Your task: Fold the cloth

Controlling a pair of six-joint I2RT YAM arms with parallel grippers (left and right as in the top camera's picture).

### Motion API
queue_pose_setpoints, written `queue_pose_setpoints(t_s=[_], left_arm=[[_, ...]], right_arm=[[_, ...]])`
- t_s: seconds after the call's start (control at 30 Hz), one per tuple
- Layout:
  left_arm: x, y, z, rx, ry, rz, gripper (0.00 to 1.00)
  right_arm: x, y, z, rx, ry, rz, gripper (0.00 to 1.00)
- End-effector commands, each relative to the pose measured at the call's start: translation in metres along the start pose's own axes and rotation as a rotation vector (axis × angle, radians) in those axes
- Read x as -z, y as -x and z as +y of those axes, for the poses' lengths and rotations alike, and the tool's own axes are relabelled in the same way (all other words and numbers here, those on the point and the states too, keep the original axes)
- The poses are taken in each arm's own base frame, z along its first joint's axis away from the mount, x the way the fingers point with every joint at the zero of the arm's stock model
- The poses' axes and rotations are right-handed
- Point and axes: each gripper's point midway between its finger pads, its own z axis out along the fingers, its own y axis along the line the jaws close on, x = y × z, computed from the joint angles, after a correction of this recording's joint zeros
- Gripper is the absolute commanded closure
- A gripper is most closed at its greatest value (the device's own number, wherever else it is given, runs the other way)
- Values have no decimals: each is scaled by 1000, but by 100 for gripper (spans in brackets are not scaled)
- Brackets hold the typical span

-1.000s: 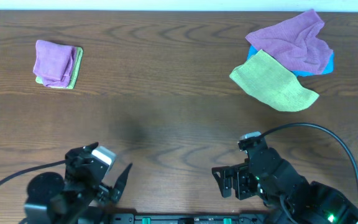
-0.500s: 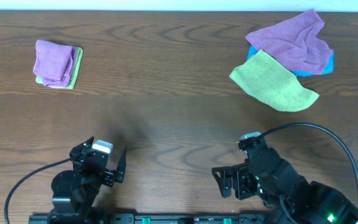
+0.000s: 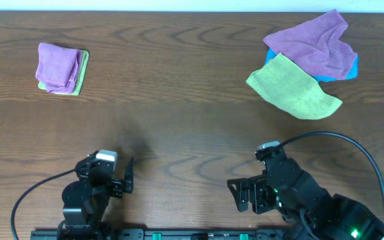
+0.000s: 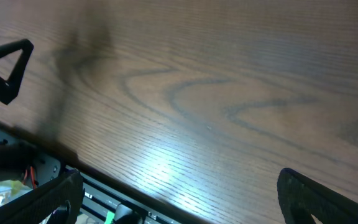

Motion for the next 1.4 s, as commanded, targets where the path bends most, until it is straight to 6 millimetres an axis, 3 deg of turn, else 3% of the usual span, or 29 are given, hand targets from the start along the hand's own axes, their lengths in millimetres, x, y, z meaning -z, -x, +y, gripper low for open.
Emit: queue_pose_setpoints(t_s=[0.0, 0.83, 0.97, 1.17, 1.37], left_arm=[[-2, -5, 6, 33, 31, 8, 5], [-2, -5, 6, 33, 35, 9, 5], [-2, -5, 6, 33, 35, 9, 5], [-2, -5, 6, 33, 35, 9, 5], [-2, -5, 6, 33, 35, 9, 5]], right_arm=[[0, -1, 1, -6, 2, 2, 1], [0, -1, 1, -7, 3, 2, 1], [3, 17, -24, 117, -151, -98, 1], [19, 63, -71, 240, -395, -309, 1], [29, 74, -115, 269, -484, -448, 1]])
